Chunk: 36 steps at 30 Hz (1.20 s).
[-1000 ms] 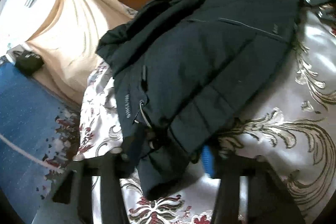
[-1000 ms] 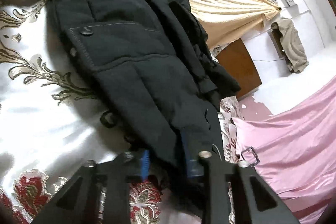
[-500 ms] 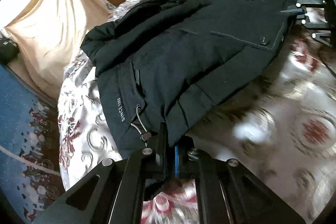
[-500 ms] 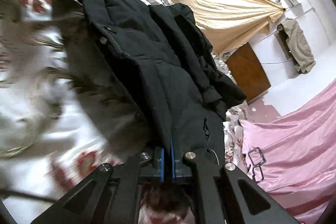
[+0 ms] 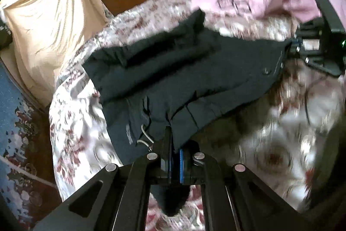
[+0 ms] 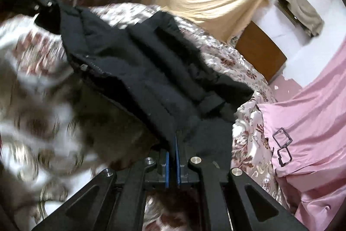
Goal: Fold large clothes
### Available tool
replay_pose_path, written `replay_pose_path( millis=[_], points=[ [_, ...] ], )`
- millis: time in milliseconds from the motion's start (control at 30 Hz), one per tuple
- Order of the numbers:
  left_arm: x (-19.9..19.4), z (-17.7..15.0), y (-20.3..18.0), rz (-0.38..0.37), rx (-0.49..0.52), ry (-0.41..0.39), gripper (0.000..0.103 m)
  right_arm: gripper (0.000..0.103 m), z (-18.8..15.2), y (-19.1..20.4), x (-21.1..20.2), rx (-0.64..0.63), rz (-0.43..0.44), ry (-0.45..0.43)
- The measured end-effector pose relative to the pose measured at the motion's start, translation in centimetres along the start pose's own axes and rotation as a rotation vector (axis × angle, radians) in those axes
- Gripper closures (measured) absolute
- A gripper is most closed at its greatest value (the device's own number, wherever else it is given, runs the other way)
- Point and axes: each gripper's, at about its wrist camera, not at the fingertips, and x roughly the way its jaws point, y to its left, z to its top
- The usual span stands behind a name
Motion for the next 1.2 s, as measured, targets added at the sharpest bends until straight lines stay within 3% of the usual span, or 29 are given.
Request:
replay_pose_path(
  millis=[167,233,367,500,733,900,1067,1167,1200],
  points=[
    [-0.4,6.7,4.2,0.046,-0.071,-0.127,0.100,0.098,5.2,-5.7,0.6,0.125,-0.038,-0.090],
    [0.6,9.4,6.8,0.047,-0.121,-0.144,0.100,0.098,7.3,-7.9,1.8,0.157,-0.075,-0.118],
    [4.7,14.7,11.6,0.046,-0.197,-0.109,0.100,0.098,11.7,-12.6,6.5,0.222,-0.089,-0.114],
    [11.2,18.9,15.0,0.059,-0.223,-0.015,0.100,0.097,14.9,-15.8,13.9,0.227,-0.096,-0.038],
    [20.5,20.4,18.3,0.071,-0.275,0.089,0.100,0.093,15.8,-18.4,25.5,0.314,-0.056,0.072],
    [24.1,20.2,19.3,0.060,-0.277,0.125,0.099,0.089,15.2,-17.4,28.3,0.307,-0.060,0.093],
    [26.1,19.8,20.8,0.005,-0.350,0.147,0.087,0.085,14.5,-17.6,29.8,0.328,-0.032,0.117],
    [24.7,20.2,21.7,-0.012,-0.403,0.108,0.074,0.070,14.3,-18.5,29.1,0.350,-0.050,0.087],
    [23.8,20.2,22.1,-0.019,-0.423,0.078,0.064,0.054,14.1,-18.9,28.4,0.375,-0.067,0.060]
  ],
)
